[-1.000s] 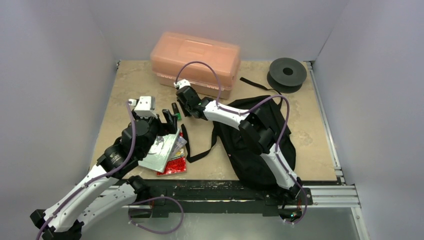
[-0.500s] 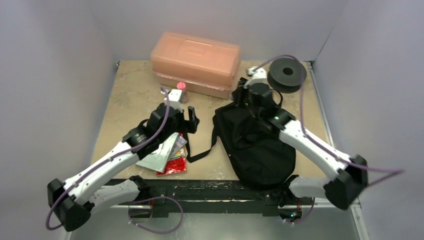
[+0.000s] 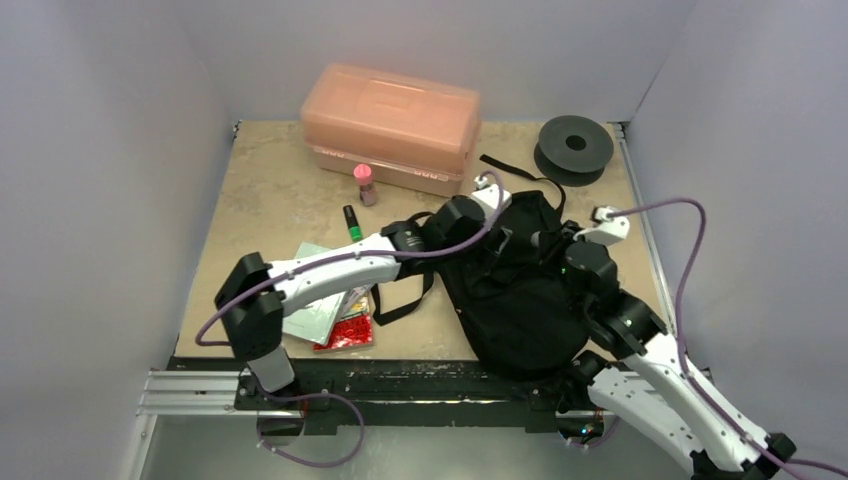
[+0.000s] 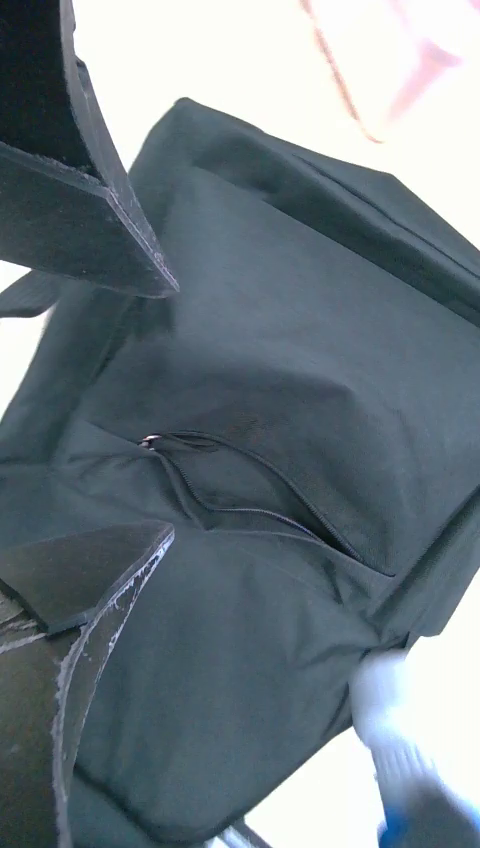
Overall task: Pack the student bag
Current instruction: Place the stationery in the student bag.
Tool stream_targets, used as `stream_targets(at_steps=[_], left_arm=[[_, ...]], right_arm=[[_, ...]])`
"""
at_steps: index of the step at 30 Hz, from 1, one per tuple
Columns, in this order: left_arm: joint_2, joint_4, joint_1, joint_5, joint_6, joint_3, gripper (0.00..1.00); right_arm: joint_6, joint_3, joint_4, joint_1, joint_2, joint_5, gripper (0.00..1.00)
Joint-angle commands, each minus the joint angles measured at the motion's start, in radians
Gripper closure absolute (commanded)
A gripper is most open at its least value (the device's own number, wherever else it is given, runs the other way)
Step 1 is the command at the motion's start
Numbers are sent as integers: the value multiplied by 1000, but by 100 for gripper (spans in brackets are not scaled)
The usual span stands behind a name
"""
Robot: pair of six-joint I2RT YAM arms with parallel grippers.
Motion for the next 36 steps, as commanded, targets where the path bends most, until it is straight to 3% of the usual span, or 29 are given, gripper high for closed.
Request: stream_targets(at_steps=[1, 10, 18, 24, 31, 34, 36], left_arm=[[121, 26, -49, -132, 232, 132, 18], [354, 17, -126, -249, 478, 317, 19], [487, -14, -158, -364, 531, 413, 34], [532, -42, -170, -345, 493, 420, 19], [624, -42, -169, -436, 504, 434, 15], [655, -46, -168, -466, 503, 453, 24], [662, -44, -165, -487, 496, 456, 39]], right_arm=[[73, 33, -63, -2, -152, 140, 100], [26, 60, -129, -2, -349, 208, 100], [23, 57, -128, -2, -385, 199, 100], [9, 48, -107, -2, -388, 192, 100], [8, 47, -104, -2, -384, 182, 100], [8, 38, -96, -2, -381, 179, 100], [24, 44, -105, -1, -371, 173, 100]])
